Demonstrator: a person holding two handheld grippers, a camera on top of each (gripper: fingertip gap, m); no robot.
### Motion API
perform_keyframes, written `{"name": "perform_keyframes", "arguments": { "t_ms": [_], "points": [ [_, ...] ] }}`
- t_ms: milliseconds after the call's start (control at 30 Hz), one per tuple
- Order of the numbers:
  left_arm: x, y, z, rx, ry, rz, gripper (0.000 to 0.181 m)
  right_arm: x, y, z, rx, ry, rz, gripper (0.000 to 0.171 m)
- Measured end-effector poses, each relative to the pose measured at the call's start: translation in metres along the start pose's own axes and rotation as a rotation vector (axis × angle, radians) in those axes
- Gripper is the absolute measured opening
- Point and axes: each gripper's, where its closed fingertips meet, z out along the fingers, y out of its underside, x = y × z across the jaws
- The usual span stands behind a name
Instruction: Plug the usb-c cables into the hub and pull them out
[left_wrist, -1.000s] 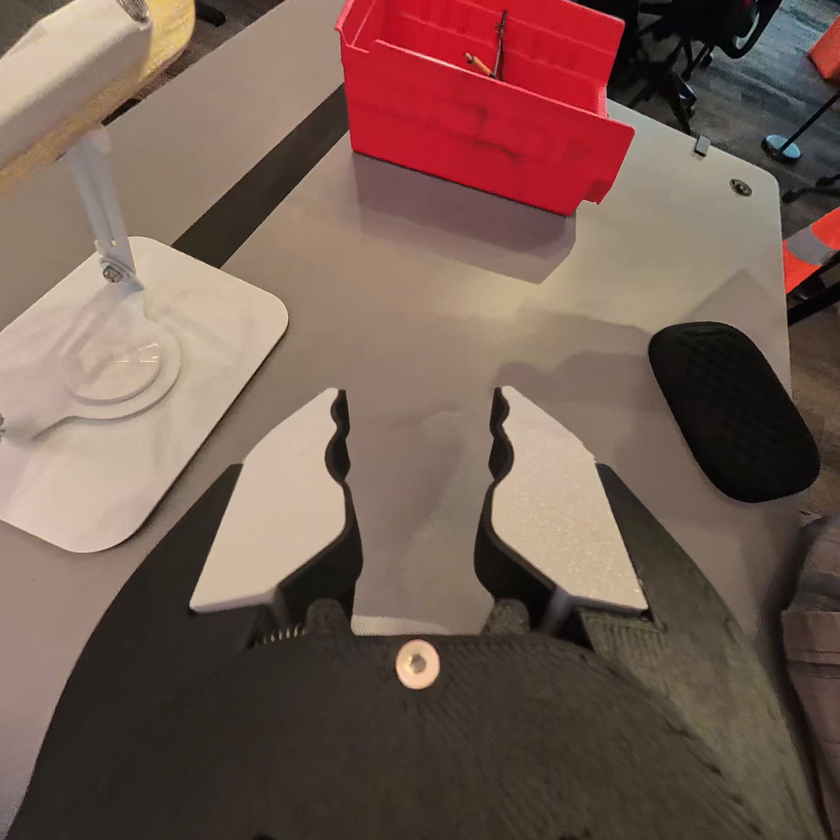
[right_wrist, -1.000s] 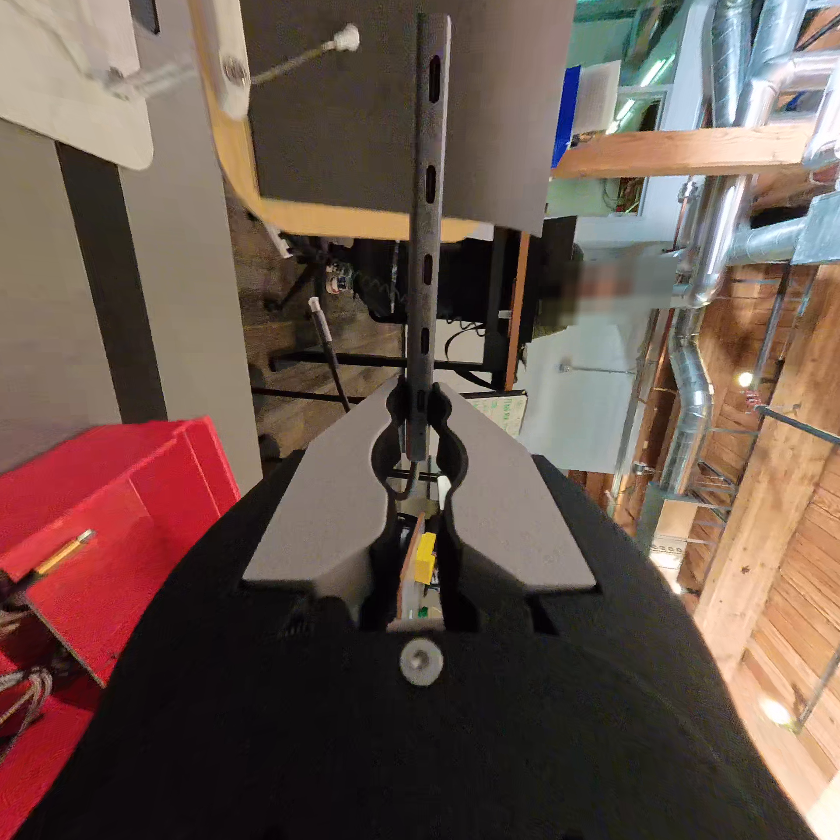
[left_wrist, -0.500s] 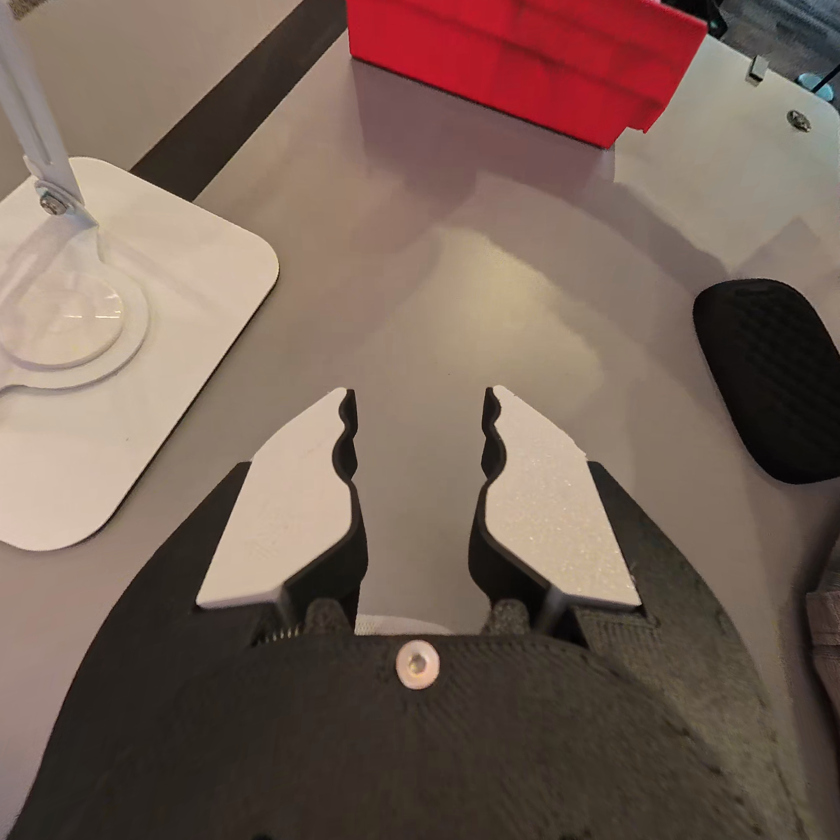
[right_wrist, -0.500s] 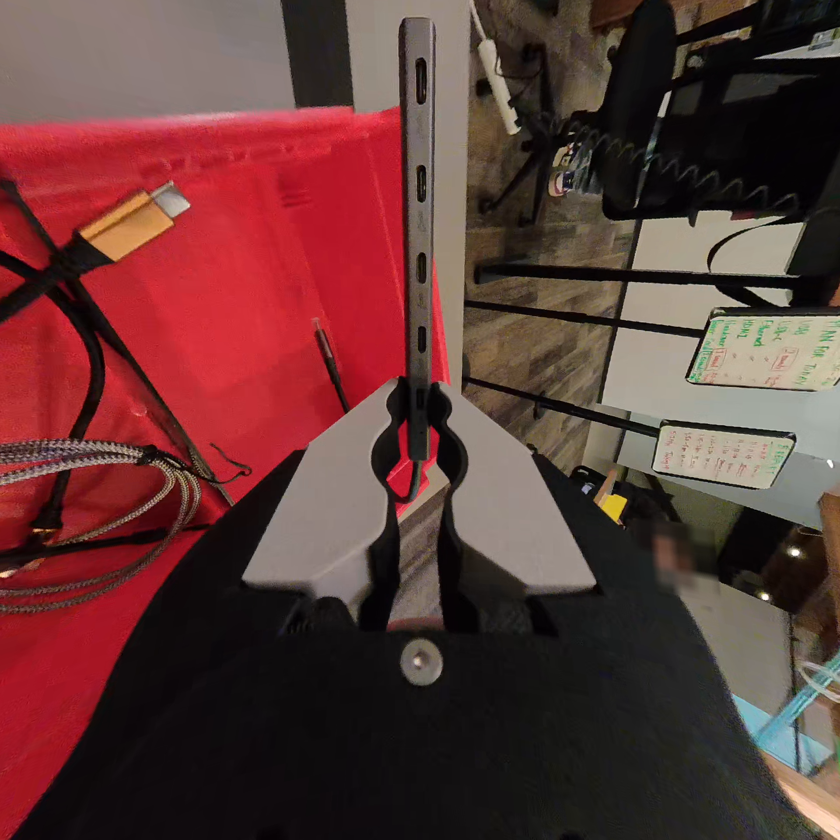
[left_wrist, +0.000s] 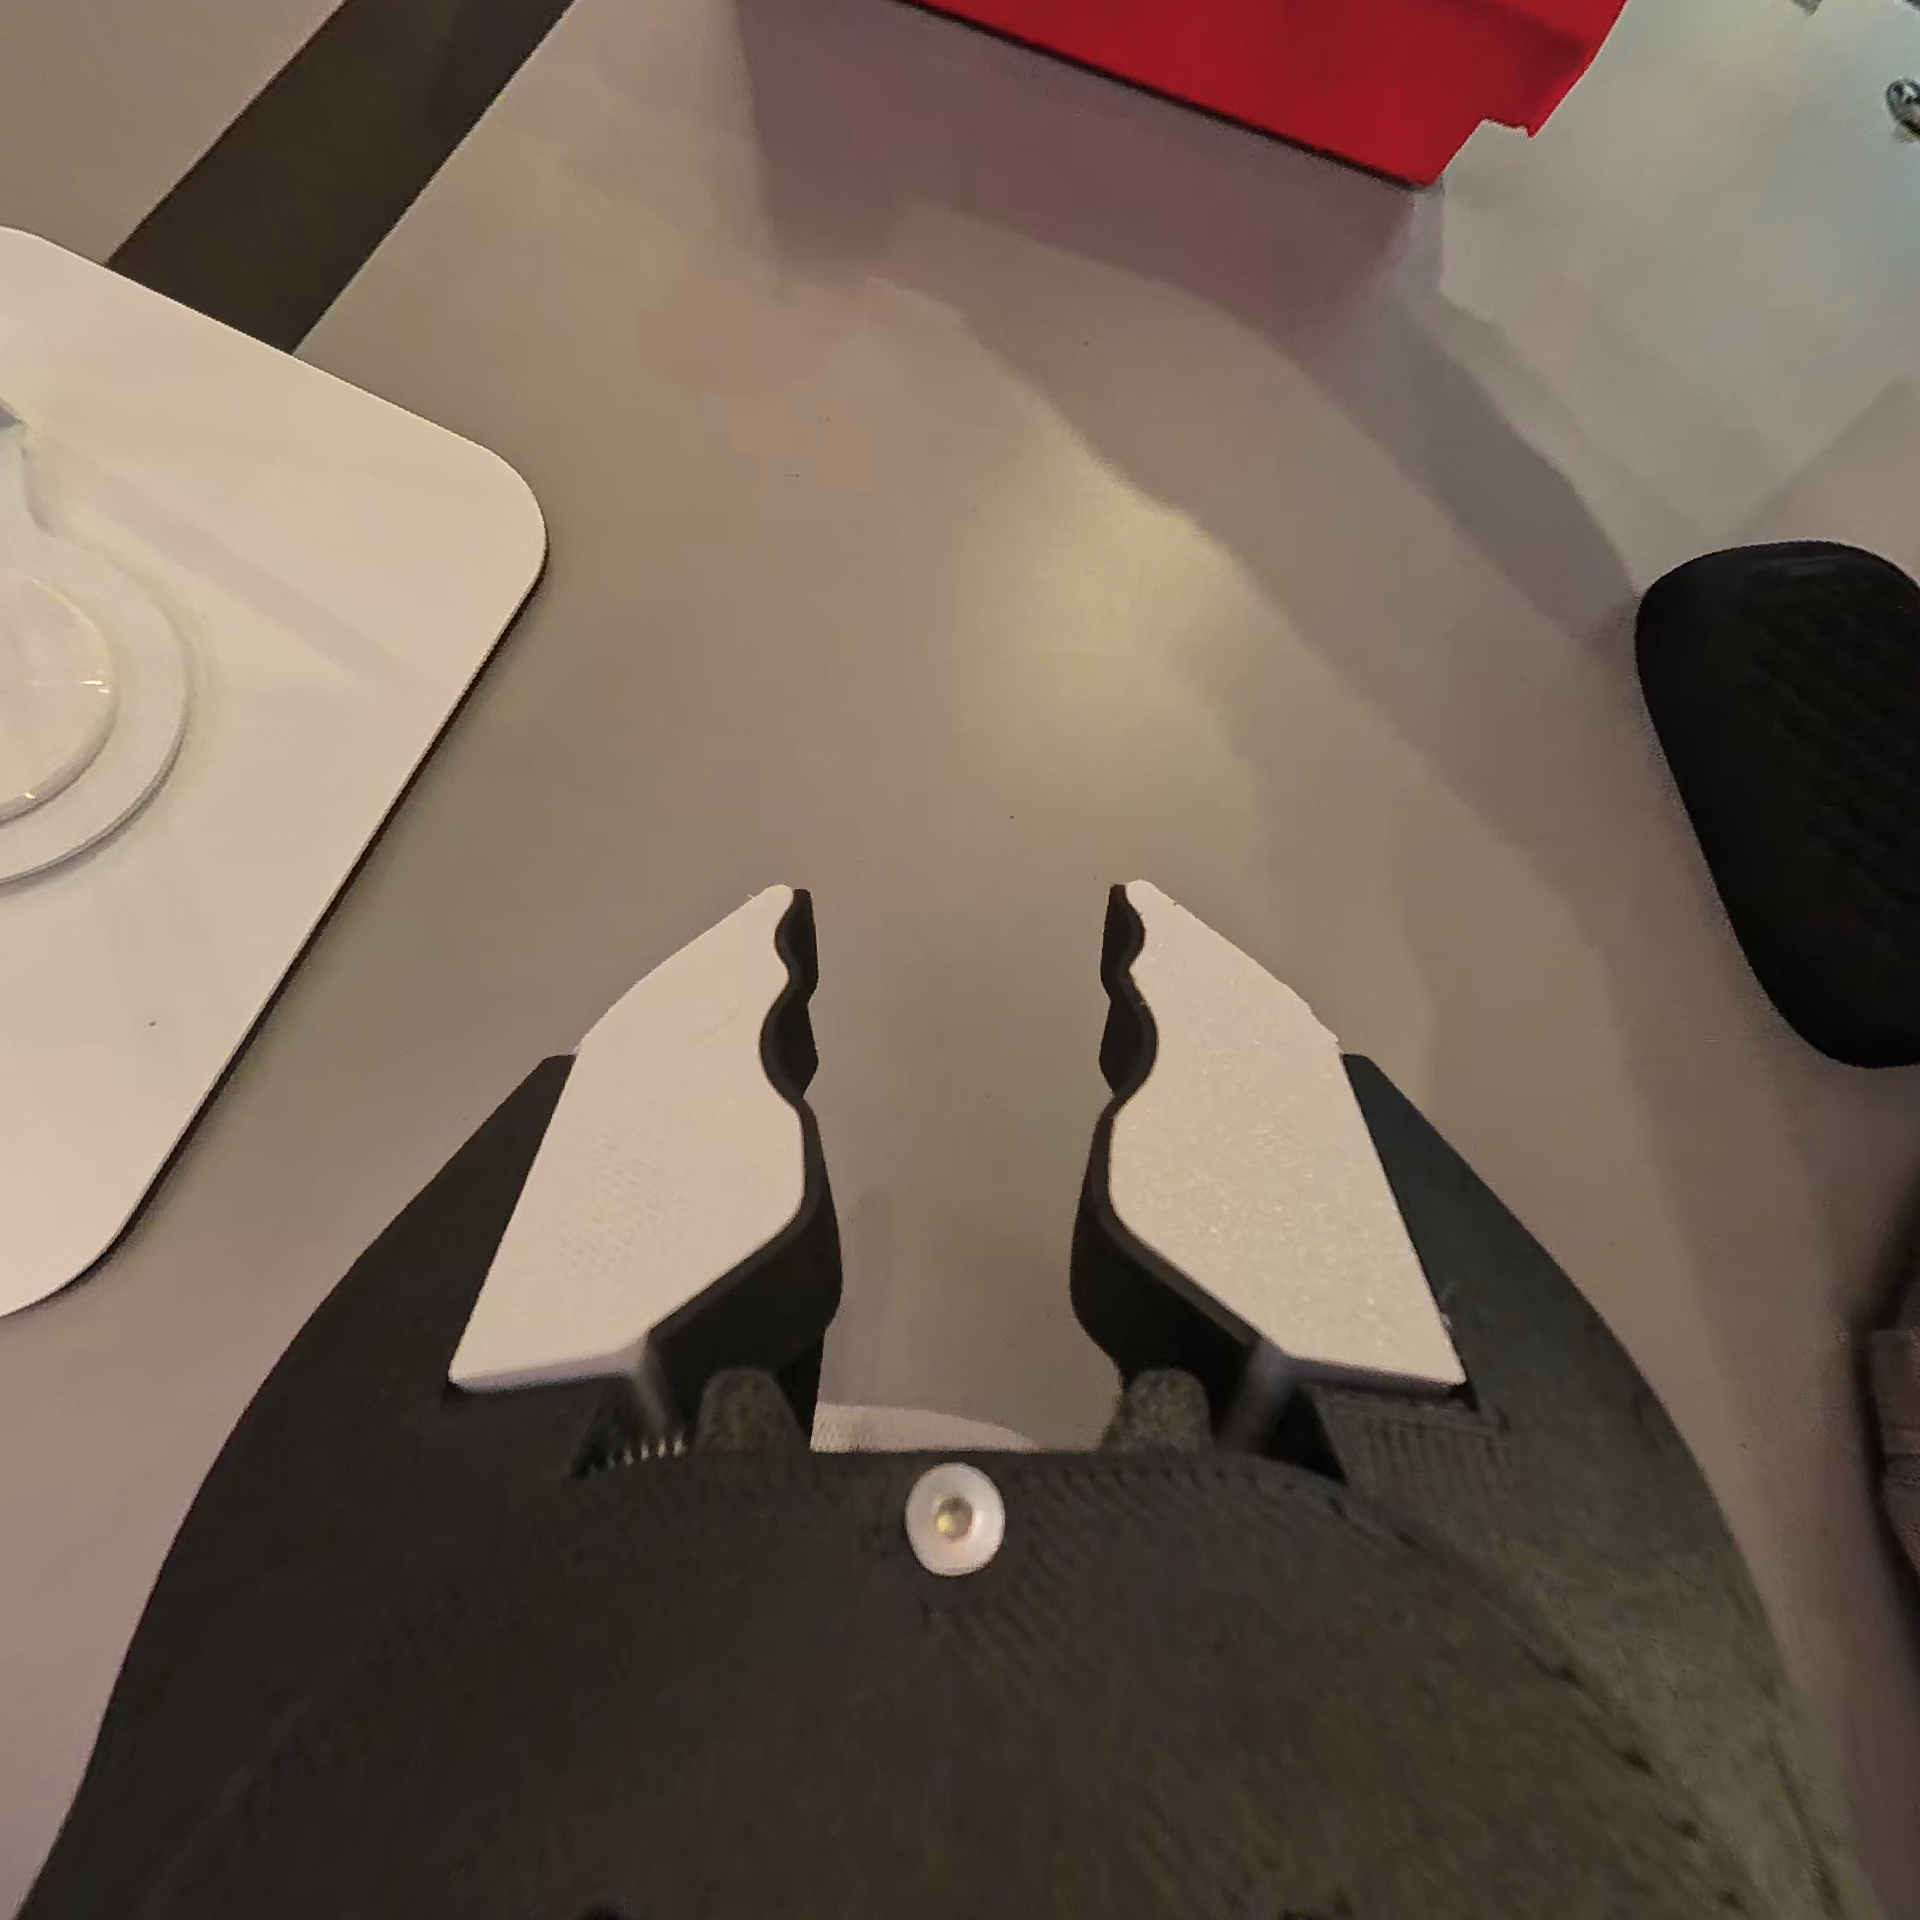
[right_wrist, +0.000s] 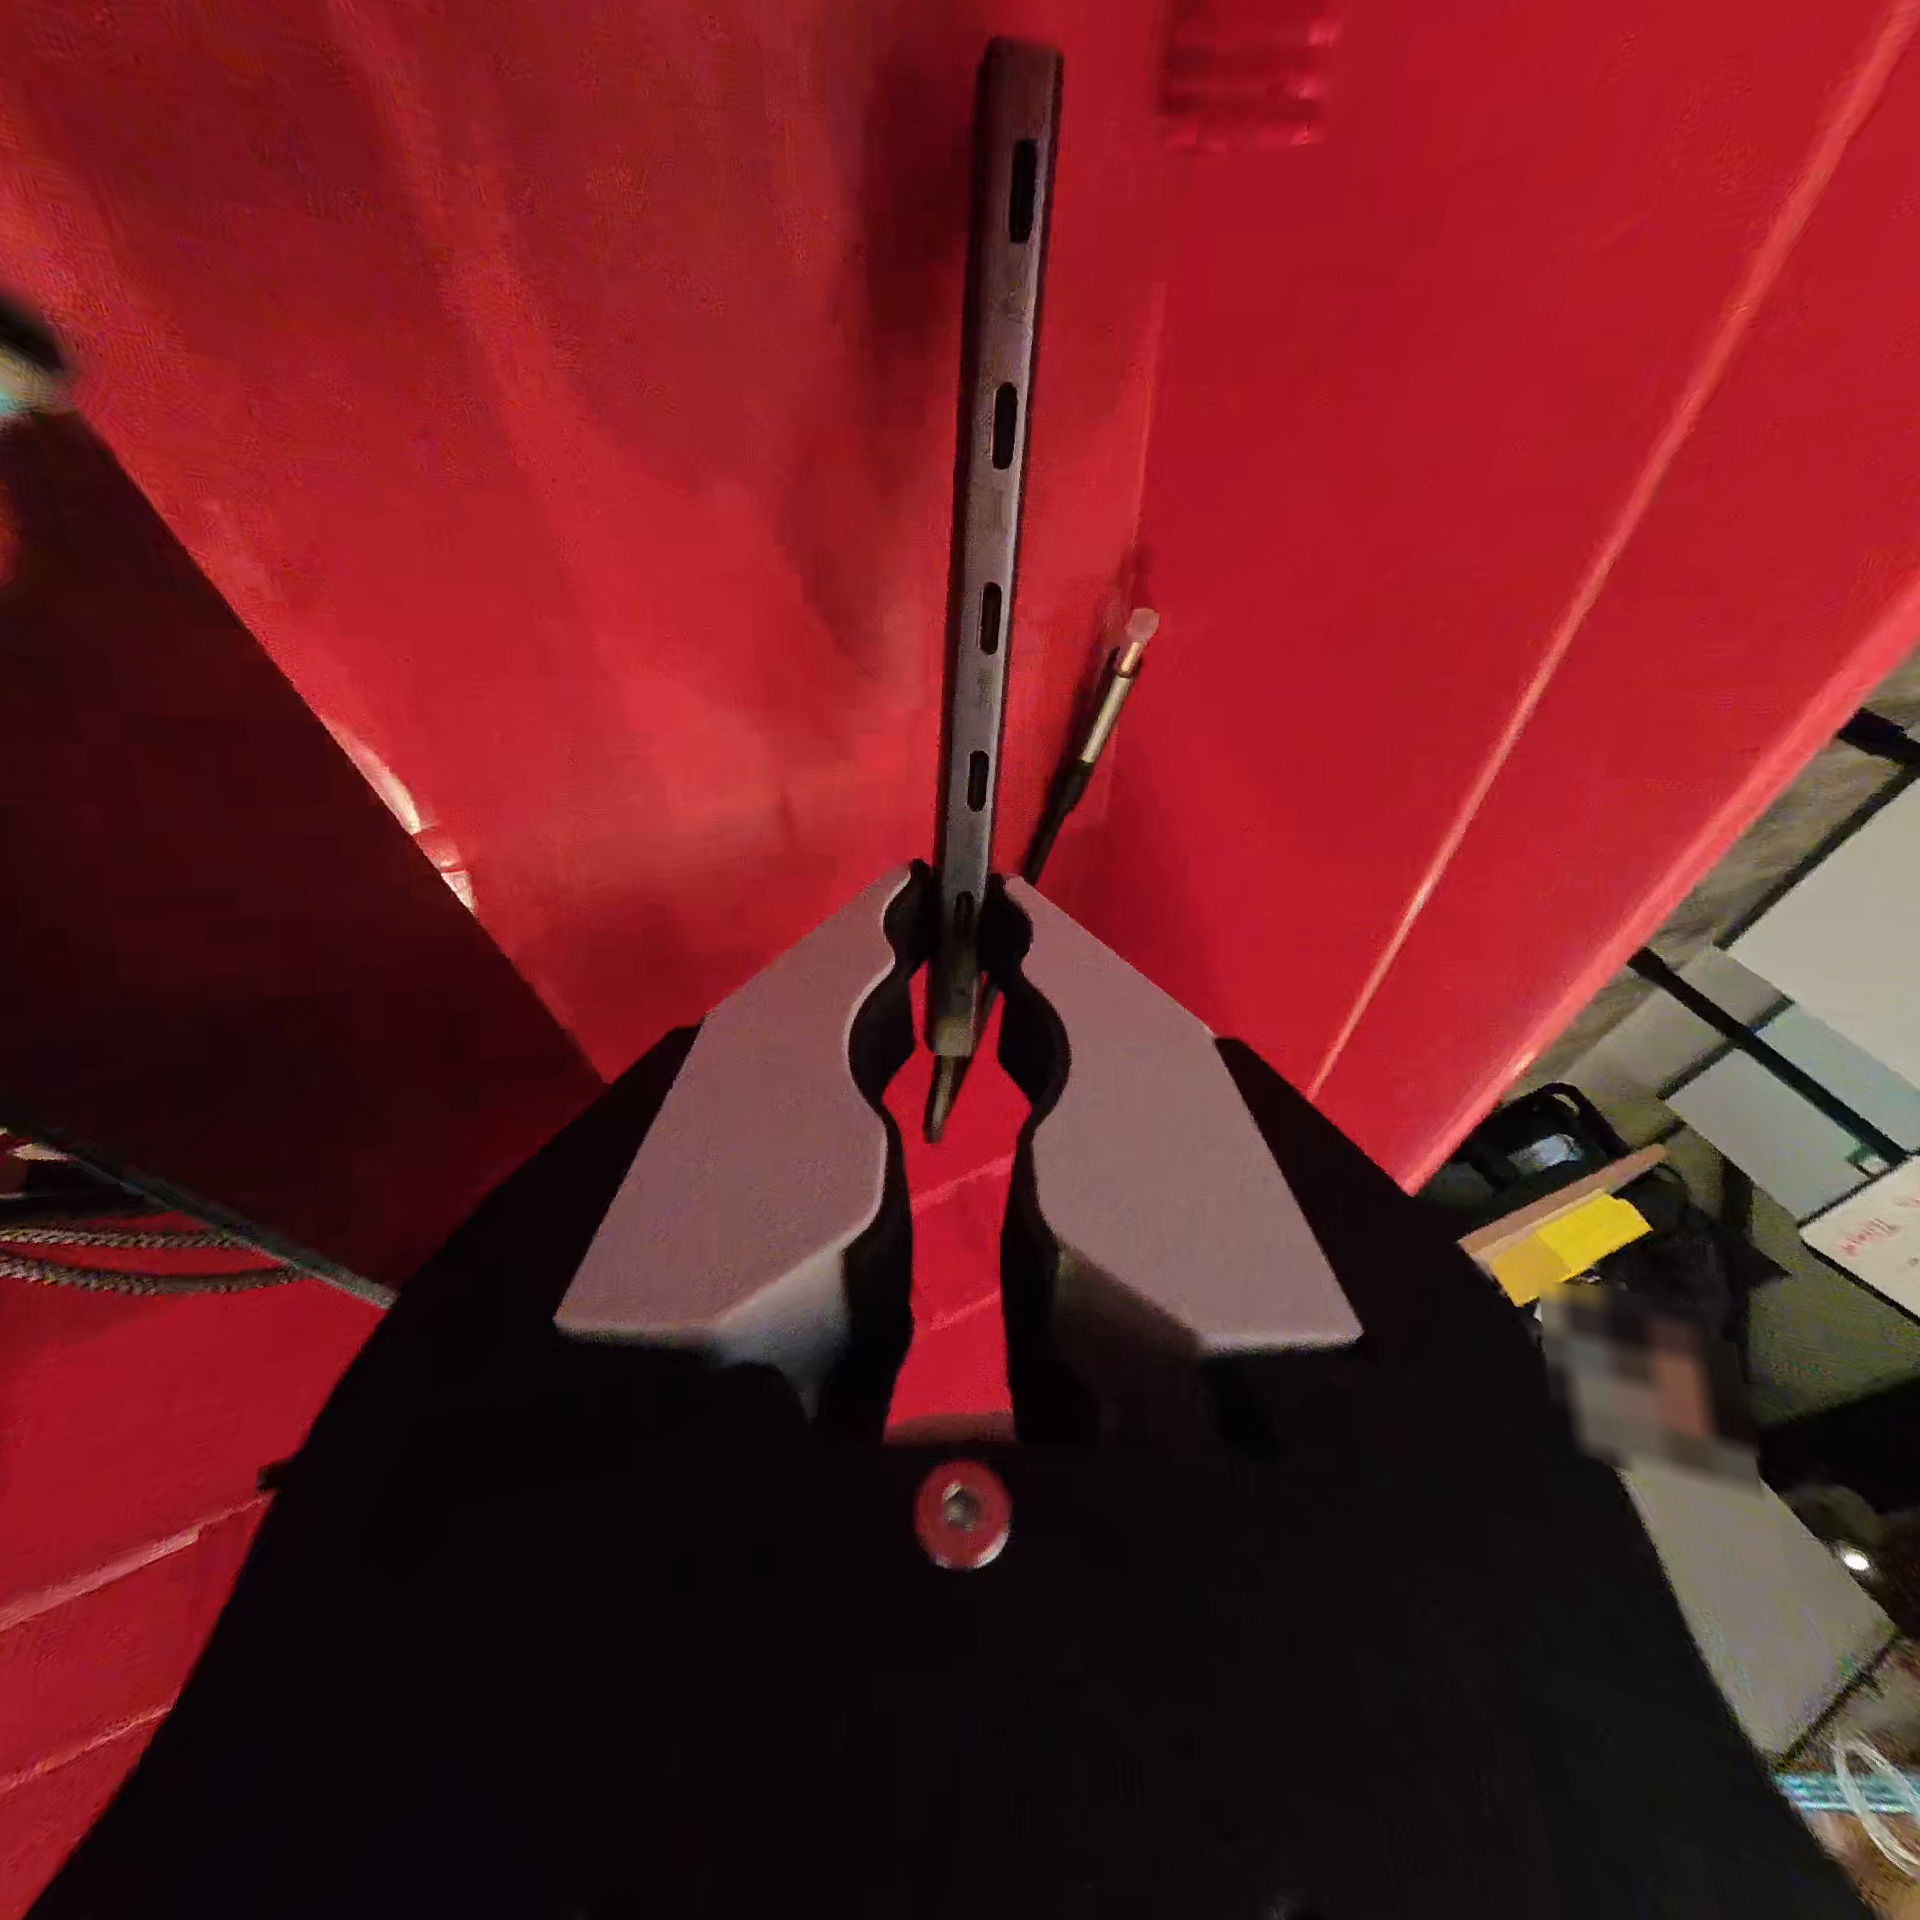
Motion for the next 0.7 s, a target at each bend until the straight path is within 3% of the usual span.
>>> {"name": "perform_keyframes", "arguments": {
  "t_ms": [233,267,300,333,533,700],
  "points": [
    [0.001,0.001,0.003,-0.004,0.009,0.002,0.053,-0.020,-0.006,0.015,-0.029,-0.228,0.112,0.010],
    [0.001,0.001,0.003,-0.006,0.011,0.002,0.053,-0.021,-0.007,0.015,-0.025,-0.246,0.144,0.014],
    [0.001,0.002,0.003,-0.008,0.012,0.003,0.053,-0.018,-0.006,0.013,-0.031,-0.243,0.154,0.035],
    [0.002,0.002,0.003,-0.009,0.012,0.008,0.053,-0.016,-0.004,0.009,-0.045,-0.234,0.145,0.042],
    [0.005,-0.004,-0.001,0.011,0.016,0.019,0.053,0.004,0.008,-0.024,-0.131,-0.170,0.173,0.080],
    [0.010,-0.015,-0.012,0.053,0.015,0.038,0.054,0.030,0.012,-0.102,-0.168,-0.001,0.269,0.075]
  ]
}}
